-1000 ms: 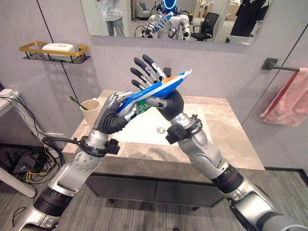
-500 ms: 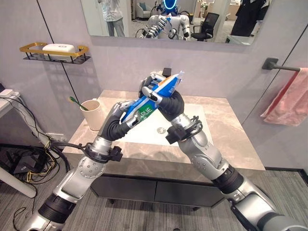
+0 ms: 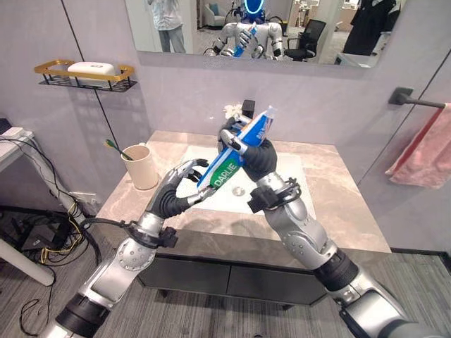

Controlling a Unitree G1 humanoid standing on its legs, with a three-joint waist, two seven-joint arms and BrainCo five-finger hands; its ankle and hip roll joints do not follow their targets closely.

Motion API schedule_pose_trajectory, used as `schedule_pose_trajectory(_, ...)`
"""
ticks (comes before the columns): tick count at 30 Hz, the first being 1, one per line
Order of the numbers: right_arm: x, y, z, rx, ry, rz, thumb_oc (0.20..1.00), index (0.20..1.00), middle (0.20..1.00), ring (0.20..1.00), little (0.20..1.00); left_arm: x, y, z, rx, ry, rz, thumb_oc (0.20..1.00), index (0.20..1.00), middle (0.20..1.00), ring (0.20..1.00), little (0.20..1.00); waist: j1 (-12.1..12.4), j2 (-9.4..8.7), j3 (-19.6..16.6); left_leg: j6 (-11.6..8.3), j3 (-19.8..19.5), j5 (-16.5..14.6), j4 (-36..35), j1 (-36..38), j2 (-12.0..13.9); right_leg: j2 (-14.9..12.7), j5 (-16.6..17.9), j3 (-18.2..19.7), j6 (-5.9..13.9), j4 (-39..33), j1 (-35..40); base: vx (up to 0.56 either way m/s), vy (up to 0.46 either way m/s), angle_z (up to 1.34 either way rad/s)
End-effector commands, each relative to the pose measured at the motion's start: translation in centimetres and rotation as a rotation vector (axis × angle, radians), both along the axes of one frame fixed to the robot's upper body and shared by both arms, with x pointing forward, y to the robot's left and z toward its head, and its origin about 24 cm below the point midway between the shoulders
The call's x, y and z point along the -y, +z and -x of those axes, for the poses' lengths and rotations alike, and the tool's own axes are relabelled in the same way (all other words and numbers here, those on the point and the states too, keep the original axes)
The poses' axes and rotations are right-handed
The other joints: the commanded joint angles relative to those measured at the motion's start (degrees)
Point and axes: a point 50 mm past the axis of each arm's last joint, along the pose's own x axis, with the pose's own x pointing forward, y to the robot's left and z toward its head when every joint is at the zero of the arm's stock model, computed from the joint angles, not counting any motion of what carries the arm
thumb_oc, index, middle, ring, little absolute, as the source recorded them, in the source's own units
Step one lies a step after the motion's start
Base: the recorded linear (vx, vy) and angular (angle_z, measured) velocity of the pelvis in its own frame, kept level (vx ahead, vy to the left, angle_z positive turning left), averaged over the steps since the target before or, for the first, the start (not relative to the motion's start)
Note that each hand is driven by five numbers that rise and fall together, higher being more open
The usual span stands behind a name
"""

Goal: Put brush and paste in cup on sink, flatten towel.

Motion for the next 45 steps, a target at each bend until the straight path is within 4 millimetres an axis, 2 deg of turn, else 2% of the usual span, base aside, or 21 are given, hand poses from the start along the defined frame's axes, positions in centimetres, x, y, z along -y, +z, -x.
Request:
schedule_pose_trajectory(1, 2.1, 5.0, 0.1, 0.215, -0.097, -0.169, 0.2, 0.2, 0.2, 0.2, 0.2, -0.6, 1.6, -0.2, 0.06, -0.024, -0.049, 1.0, 1.0, 1.0, 1.0, 1.0, 1.54, -3.31, 2.11, 2.03, -6.81, 0.94, 0.79, -3.61, 0.57, -10.27, 0.14, 0.77, 6.83, 4.25, 3.21, -0.02, 0.144, 0.12)
schedule_pose_trajectory(4, 2.6, 5.0, 0.2, 0.224, -0.119, -0.163, 0.2, 0.2, 0.2, 0.2, 0.2, -1.7, 1.5, 0.3, 0.044, 0.002, -0.048, 1.0, 1.0, 1.0, 1.0, 1.0, 2.52, -3.6, 3.38, 3.36, -8.07, -0.34, 3.24, -4.86, -1.4, -11.86, 1.88, 0.76, 7.32, 5.63, 3.09, -0.03, 0.111, 0.15)
schedule_pose_trajectory(10, 4.1, 5.9, 0.5, 0.293, -0.204, -0.133, 0.2, 0.2, 0.2, 0.2, 0.2, -3.7, 1.7, 2.0, 0.012, 0.01, -0.078, 1.0, 1.0, 1.0, 1.0, 1.0, 4.19, -3.65, 4.72, 6.01, -9.93, -2.48, 5.67, -6.61, -6.21, -16.22, 9.55, 1.72, 8.6, 8.18, 1.69, -0.04, 0.183, 0.13)
schedule_pose_trajectory(14, 4.3, 6.4, 0.4, 0.32, -0.224, -0.134, 0.2, 0.2, 0.2, 0.2, 0.2, -4.1, 2.0, 2.3, 0.001, -0.001, -0.077, 1.0, 1.0, 1.0, 1.0, 1.0, 4.86, -2.99, 5.74, 6.51, -9.23, -3.31, 7.18, -7.29, -6.51, -16.85, 8.53, 0.77, 8.28, 10.09, 0.4, -0.07, 0.154, 0.1)
schedule_pose_trajectory(18, 5.7, 6.8, 0.3, 0.348, -0.277, -0.142, 0.2, 0.2, 0.2, 0.2, 0.2, -5.2, 0.4, 2.6, -0.116, -0.016, -0.162, 1.0, 1.0, 1.0, 1.0, 1.0, 4.53, -0.69, 6.9, 7.44, -9.68, -3.0, 7.83, -7.89, -5.9, -8.78, -2.12, -0.02, 5.01, 16.84, -2.29, -0.03, 0.196, 0.11)
schedule_pose_trajectory(19, 5.9, 7.1, 0.3, 0.364, -0.286, -0.141, 0.2, 0.2, 0.2, 0.2, 0.2, -5.9, -0.3, 2.8, -0.162, -0.005, -0.204, 1.0, 1.0, 1.0, 1.0, 1.0, 4.63, -0.05, 7.48, 8.06, -9.58, -2.42, 7.26, -7.87, -6.33, -4.33, -5.36, -1.82, 3.62, 19.66, -4.21, 0.0, 0.143, 0.06)
schedule_pose_trajectory(20, 5.9, 7.1, 0.3, 0.364, -0.286, -0.141, 0.2, 0.2, 0.2, 0.2, 0.2, -5.9, -0.3, 2.7, -0.162, -0.005, -0.204, 1.0, 1.0, 1.0, 1.0, 1.0, 4.59, -0.02, 7.45, 7.98, -9.65, -2.53, 7.21, -7.81, -6.26, -4.3, -5.73, -1.88, 3.53, 20.11, -4.36, -0.01, 0.13, -0.08)
schedule_pose_trajectory(23, 6.6, 7.5, 0.4, 0.393, -0.319, -0.124, 0.2, 0.2, 0.2, 0.2, 0.2, -6.2, -0.8, 2.9, -0.2, -0.012, -0.238, 1.0, 1.0, 1.0, 1.0, 1.0, 3.83, -0.07, 8.24, 8.48, -9.49, -1.81, 5.73, -7.2, -7.94, 3.76, -8.5, -2.38, 2.11, 22.35, -6.87, 0.01, 0.095, 0.0)
schedule_pose_trajectory(25, 6.5, 7.7, 0.4, 0.398, -0.321, -0.121, 0.2, 0.2, 0.2, 0.2, 0.2, -6.1, -0.8, 2.9, -0.207, -0.016, -0.24, 1.0, 1.0, 1.0, 1.0, 1.0, 3.86, -0.16, 8.43, 8.3, -9.41, -1.57, 5.2, -7.06, -8.28, 4.41, -8.79, -3.59, 1.67, 21.11, -6.37, 0.02, 0.005, 0.15)
schedule_pose_trajectory(31, 6.8, 8.0, 0.4, 0.417, -0.355, -0.092, 0.2, 0.2, 0.2, 0.2, 0.2, -6.4, -1.8, 3.4, -0.266, -0.03, -0.26, 1.0, 1.0, 1.0, 1.0, 1.0, 3.74, 0.52, 7.84, 7.27, -9.84, -2.66, 6.46, -6.29, -8.79, 6.11, -9.29, -1.67, 0.88, 14.47, -2.06, 0.12, -0.039, 0.01)
schedule_pose_trajectory(32, 7.1, 8.5, 0.5, 0.445, -0.374, -0.069, 0.2, 0.2, 0.2, 0.2, 0.2, -6.5, -2.3, 3.3, -0.298, -0.024, -0.237, 1.0, 1.0, 1.0, 1.0, 1.0, 3.71, 0.64, 8.23, 6.0, -9.31, -3.84, 12.95, -7.57, -8.93, 6.43, -9.36, -0.53, 0.04, 11.44, 0.04, 0.1, -0.037, 0.02)
schedule_pose_trajectory(33, 7.1, 8.5, 0.5, 0.445, -0.375, -0.068, 0.2, 0.2, 0.2, 0.2, 0.2, -6.5, -2.3, 3.3, -0.297, -0.025, -0.236, 1.0, 1.0, 1.0, 1.0, 1.0, 3.73, 0.73, 8.34, 5.93, -9.3, -4.16, 13.61, -7.83, -8.81, 6.52, -9.26, -0.56, -0.02, 11.24, 0.19, 0.16, -0.091, 0.06)
schedule_pose_trajectory(34, 7.4, 9.4, 1.0, 0.506, -0.394, -0.041, 0.2, 0.2, 0.2, 0.2, 0.2, -6.6, -2.7, 3.4, -0.324, -0.032, -0.223, 1.0, 1.0, 1.0, 1.0, 1.0, 4.29, 0.94, 9.58, 2.69, -8.8, -1.31, 22.22, -11.85, -8.36, 6.03, -9.23, -0.77, -0.7, 9.58, 2.31, 0.05, -0.065, 0.05)
schedule_pose_trajectory(35, 7.4, 9.5, 1.0, 0.507, -0.395, -0.041, 0.2, 0.2, 0.2, 0.2, 0.2, -6.5, -2.6, 3.3, -0.323, -0.033, -0.223, 1.0, 1.0, 1.0, 1.0, 1.0, 4.2, 1.04, 9.61, 2.55, -8.95, -1.57, 23.07, -12.37, -8.18, 6.16, -9.11, -0.94, -0.8, 9.41, 2.31, 0.06, -0.089, 0.07)
schedule_pose_trajectory(36, 7.8, 10.0, 1.2, 0.535, -0.414, -0.038, 0.2, 0.2, 0.2, 0.2, 0.2, -6.5, -2.9, 3.3, -0.337, -0.039, -0.215, 1.0, 1.0, 1.0, 1.0, 1.0, 4.32, 1.01, 10.25, 0.4, -9.12, 0.37, 27.86, -14.93, -7.56, 5.71, -9.22, -1.49, -1.29, 8.79, 3.17, 0.03, -0.046, 0.11)
schedule_pose_trajectory(37, 8.4, 10.6, 1.4, 0.559, -0.454, -0.044, 0.2, 0.2, 0.2, 0.2, 0.2, -6.7, -3.9, 3.4, -0.4, -0.029, -0.177, 1.0, 1.0, 1.0, 1.0, 1.0, 4.56, 1.16, 11.02, -1.99, -8.93, 3.94, 31.04, -18.25, -5.01, 4.48, -9.73, -3.1, -1.8, 7.86, 4.39, 0.06, -0.022, 0.39)
schedule_pose_trajectory(39, 9.3, 10.6, 1.4, 0.56, -0.507, -0.033, 0.2, 0.2, 0.2, 0.2, 0.2, -7.2, -5.1, 3.5, -0.462, -0.003, -0.162, 1.0, 1.0, 1.0, 1.0, 1.0, 3.95, 1.18, 10.43, -1.09, -7.27, 3.26, 26.19, -19.71, 1.0, 2.95, -10.34, -5.28, -1.33, 6.64, 5.43, 0.09, 0.059, 0.69)
schedule_pose_trajectory(40, 9.3, 10.5, 1.4, 0.559, -0.507, -0.033, 0.2, 0.2, 0.2, 0.2, 0.2, -7.2, -5.1, 3.5, -0.463, -0.004, -0.162, 1.0, 1.0, 1.0, 1.0, 1.0, 4.04, 1.15, 10.38, -1.07, -7.15, 3.22, 25.86, -19.42, 0.93, 2.9, -10.4, -5.19, -1.29, 6.58, 5.54, 0.19, 0.209, 0.68)
schedule_pose_trajectory(41, 8.6, 11.1, 1.4, 0.592, -0.494, -0.003, 0.2, 0.2, 0.2, 0.2, 0.2, -8.1, -5.8, 4.2, -0.493, 0.032, -0.215, 1.0, 1.0, 1.0, 1.0, 1.0, 5.04, 1.47, 9.96, -0.02, -10.75, 2.42, 17.73, -18.65, 1.9, 2.53, -11.06, -3.59, -0.69, 6.14, 5.77, 0.14, 0.159, 0.43)
schedule_pose_trajectory(42, 8.6, 11.1, 1.4, 0.592, -0.493, -0.003, 0.2, 0.2, 0.2, 0.2, 0.2, -8.1, -5.8, 4.2, -0.493, 0.033, -0.215, 1.0, 1.0, 1.0, 1.0, 1.0, 5.0, 1.44, 9.94, -0.06, -10.71, 2.7, 17.14, -18.37, 1.85, 2.5, -11.07, -3.57, -0.71, 6.18, 5.74, 0.19, 0.234, 0.28)
schedule_pose_trajectory(45, 8.7, 11.6, 1.2, 0.618, -0.517, 0.042, 0.2, 0.2, 0.2, 0.2, 0.2, -8.9, -6.0, 4.0, -0.502, 0.069, -0.225, 1.0, 1.0, 1.0, 1.0, 1.0, 4.91, 2.53, 9.6, -2.52, -11.5, 8.83, 10.52, -18.18, 6.97, 0.1, -11.89, -3.75, 0.3, 6.7, 6.52, 0.14, 0.237, -0.16)
